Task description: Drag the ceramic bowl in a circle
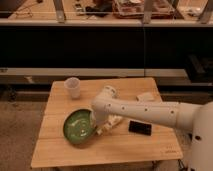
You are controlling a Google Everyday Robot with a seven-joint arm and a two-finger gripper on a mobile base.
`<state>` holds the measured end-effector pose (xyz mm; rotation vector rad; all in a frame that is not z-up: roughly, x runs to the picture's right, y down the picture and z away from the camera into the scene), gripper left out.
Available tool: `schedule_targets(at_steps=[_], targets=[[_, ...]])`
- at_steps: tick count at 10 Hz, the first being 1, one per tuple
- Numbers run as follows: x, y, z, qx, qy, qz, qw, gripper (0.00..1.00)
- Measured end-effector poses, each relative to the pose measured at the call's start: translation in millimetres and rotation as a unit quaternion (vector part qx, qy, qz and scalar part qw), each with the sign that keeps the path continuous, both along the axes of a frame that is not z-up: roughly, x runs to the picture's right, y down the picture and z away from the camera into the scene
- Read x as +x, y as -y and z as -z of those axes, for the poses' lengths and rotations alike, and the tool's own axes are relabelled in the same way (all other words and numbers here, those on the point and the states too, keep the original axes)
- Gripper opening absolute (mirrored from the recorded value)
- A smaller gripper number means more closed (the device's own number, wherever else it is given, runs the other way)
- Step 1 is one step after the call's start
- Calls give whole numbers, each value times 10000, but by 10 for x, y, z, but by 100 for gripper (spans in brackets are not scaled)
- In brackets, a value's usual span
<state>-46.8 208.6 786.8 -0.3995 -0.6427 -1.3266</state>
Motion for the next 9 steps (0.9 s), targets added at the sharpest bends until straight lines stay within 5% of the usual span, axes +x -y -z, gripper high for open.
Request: schedule_targets(at_steps=[3,5,9], targets=[[-50,-293,356,39,178,386,9991,17],[-315,-452,522,10,481,576,9972,17],[-971,-682,561,-195,1074,809,9907,17]])
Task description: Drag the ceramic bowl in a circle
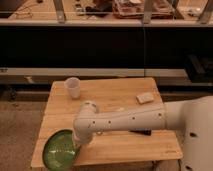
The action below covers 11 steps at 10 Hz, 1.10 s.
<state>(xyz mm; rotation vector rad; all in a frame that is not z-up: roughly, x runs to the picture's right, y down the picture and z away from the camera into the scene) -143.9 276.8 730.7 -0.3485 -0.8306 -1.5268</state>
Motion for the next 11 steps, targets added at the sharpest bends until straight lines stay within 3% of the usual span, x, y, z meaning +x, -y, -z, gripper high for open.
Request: schedule_targets(at_steps=[2,5,8,11], targets=[[-374,61,-110,-103,280,-39,9995,17],[-737,350,-317,-23,464,-131,9988,17],[-878,697,-625,54,368,-292,9989,17],[-766,1053,-894,187,70,-463,9987,17]])
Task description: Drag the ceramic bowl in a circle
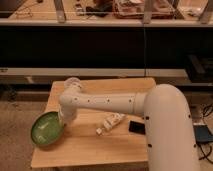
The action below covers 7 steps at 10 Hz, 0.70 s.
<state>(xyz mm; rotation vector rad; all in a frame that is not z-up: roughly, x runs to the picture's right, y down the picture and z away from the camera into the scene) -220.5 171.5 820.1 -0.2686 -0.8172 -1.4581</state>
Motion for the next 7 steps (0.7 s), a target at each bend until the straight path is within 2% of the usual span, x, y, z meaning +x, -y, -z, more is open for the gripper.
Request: schedule_targets(at_steps=[2,4,7], targets=[[208,222,-109,83,-246,-204,9995,17],[528,366,-201,119,-571,-422,9974,17],[1020,345,-225,65,-973,-596,9935,17]])
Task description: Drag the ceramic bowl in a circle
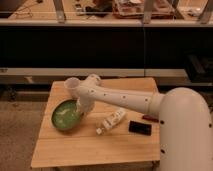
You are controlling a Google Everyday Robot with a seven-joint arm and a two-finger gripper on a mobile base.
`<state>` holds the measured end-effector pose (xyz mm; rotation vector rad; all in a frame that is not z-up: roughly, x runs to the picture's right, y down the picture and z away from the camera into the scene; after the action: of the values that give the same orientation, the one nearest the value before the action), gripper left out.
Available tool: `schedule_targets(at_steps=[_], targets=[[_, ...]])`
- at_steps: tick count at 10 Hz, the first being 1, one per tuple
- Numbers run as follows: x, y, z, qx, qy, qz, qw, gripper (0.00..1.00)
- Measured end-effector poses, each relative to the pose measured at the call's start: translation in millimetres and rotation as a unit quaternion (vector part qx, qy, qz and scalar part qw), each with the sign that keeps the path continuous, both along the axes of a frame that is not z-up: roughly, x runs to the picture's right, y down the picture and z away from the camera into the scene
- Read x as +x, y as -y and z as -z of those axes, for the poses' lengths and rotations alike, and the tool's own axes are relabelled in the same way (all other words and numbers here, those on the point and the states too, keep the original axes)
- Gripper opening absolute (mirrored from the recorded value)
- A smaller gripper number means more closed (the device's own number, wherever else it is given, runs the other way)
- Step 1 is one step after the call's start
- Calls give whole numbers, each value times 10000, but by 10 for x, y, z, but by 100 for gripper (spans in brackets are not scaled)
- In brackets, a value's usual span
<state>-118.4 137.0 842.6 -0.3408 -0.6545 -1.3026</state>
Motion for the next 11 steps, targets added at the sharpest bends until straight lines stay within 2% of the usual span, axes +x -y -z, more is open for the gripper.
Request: schedule_targets(at_steps=[2,4,7,11], targets=[[232,-100,82,-48,-128,-23,9999,17],[333,-209,176,-85,-142,3,9999,17],[509,-523,444,-196,-97,157,9996,17],[680,-864,770,-388,7,193,9991,17]])
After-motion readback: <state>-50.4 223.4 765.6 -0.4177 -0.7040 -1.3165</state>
